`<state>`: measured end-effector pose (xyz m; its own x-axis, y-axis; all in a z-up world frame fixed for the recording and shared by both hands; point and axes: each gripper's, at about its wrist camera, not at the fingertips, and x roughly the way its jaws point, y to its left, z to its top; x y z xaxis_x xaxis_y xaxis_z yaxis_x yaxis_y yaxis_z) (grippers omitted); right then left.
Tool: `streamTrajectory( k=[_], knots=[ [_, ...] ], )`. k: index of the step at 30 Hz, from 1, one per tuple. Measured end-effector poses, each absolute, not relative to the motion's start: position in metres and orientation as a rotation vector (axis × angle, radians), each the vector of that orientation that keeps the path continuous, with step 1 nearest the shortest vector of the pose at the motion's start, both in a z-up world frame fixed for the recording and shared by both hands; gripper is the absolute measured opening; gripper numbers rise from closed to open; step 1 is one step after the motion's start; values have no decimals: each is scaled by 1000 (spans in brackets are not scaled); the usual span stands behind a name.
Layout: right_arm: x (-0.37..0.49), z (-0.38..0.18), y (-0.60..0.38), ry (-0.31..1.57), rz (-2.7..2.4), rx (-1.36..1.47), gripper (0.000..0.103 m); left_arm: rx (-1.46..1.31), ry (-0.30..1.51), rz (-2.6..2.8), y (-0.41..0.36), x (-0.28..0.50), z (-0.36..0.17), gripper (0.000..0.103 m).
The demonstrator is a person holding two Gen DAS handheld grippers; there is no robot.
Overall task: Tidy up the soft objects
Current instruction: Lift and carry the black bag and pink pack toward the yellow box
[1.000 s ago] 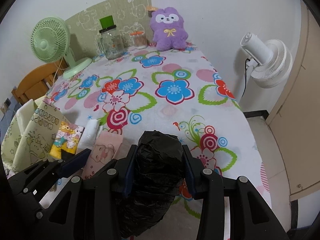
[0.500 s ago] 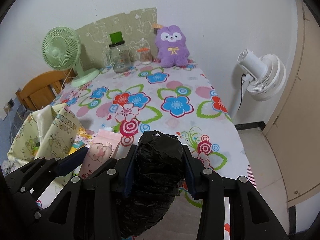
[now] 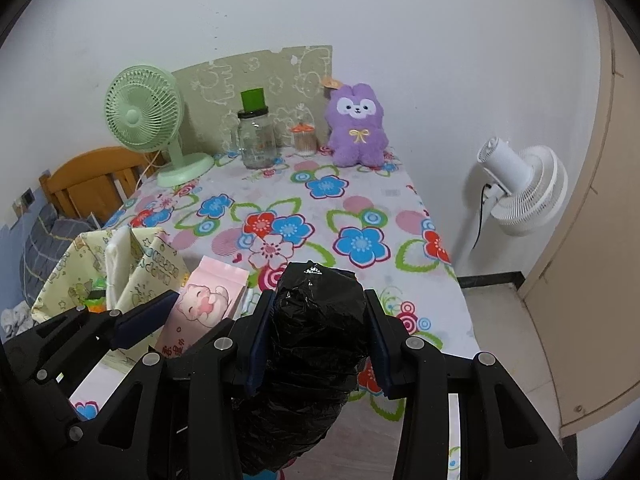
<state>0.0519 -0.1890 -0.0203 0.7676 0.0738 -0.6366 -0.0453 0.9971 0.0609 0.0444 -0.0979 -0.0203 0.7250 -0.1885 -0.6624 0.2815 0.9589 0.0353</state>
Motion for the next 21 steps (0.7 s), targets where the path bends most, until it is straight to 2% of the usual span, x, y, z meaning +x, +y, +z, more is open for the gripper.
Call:
streamTrajectory(
  k=[21],
  knots=[
    [61,17,-152,641,101,-54,46,170,667,-209,-66,52,9,40]
  ],
)
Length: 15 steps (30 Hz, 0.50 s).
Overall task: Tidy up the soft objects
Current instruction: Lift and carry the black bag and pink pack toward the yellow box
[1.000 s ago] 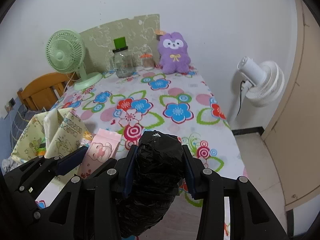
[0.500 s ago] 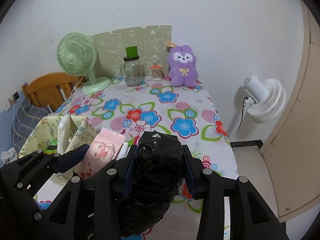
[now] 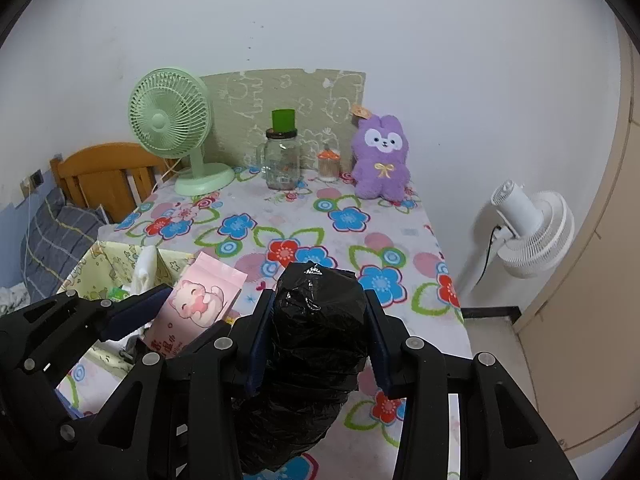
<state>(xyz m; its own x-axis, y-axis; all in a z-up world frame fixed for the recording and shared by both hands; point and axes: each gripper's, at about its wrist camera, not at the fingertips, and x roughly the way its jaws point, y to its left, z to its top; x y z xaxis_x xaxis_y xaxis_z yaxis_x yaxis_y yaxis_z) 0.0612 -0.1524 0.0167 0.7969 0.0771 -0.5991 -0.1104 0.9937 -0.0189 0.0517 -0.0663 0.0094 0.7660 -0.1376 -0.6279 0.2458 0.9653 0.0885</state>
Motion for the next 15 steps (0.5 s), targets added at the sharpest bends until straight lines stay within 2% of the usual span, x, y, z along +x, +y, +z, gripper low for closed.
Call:
streamTrajectory(
  k=[15],
  knots=[
    [86,14,-104,637,189,-37,46,167,660,-135,-20,66,9,40]
  ],
)
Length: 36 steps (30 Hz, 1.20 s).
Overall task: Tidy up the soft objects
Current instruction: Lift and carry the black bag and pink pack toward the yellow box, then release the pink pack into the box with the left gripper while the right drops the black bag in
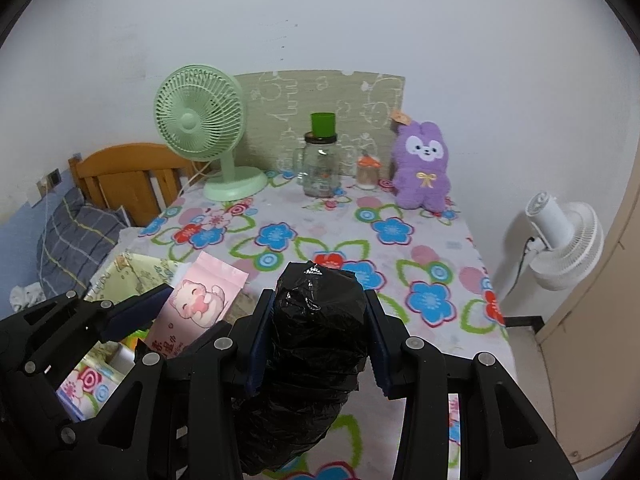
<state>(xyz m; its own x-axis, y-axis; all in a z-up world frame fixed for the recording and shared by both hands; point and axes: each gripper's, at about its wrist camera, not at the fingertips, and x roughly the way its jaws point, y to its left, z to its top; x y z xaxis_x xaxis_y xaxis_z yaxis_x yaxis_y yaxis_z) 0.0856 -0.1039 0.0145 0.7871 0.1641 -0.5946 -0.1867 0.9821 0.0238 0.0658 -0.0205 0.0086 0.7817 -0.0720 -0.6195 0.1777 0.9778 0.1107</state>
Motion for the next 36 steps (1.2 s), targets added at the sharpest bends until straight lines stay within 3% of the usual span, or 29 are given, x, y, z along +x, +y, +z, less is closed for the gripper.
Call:
streamTrajectory(
  k=[36],
  knots=[
    [130,-21,-6,741,352,-90,46,132,759,-5,69,89,-30,41]
  ],
)
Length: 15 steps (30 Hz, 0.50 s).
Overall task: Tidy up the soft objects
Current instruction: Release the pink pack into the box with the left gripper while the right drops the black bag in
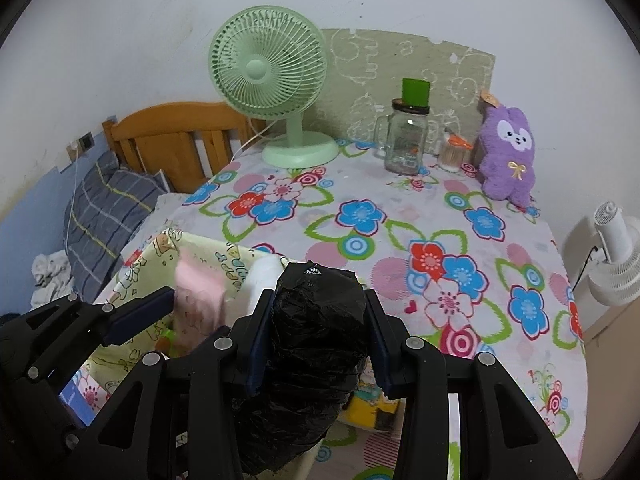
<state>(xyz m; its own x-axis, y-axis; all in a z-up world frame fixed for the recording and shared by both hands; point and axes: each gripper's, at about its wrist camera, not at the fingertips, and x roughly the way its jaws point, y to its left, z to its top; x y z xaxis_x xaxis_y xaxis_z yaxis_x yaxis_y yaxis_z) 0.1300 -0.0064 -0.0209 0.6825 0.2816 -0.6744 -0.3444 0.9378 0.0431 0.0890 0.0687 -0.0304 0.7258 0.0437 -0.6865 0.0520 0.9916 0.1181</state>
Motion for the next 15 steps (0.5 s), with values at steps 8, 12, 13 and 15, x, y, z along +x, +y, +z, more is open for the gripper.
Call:
streamTrajectory(
  k=[8,12,13,15],
  knots=[
    [131,-28,10,758,373,-112,46,114,772,16,86,93,-37,41],
    [132,-32,17,771,386,-117,46,100,786,22,93,92,-41,44],
    [132,-33,19,774,390,-121,46,96,789,24,94,92,-42,51],
    [131,-36,23,776,400,-126,46,78,796,26,98,90,-44,63]
  ],
)
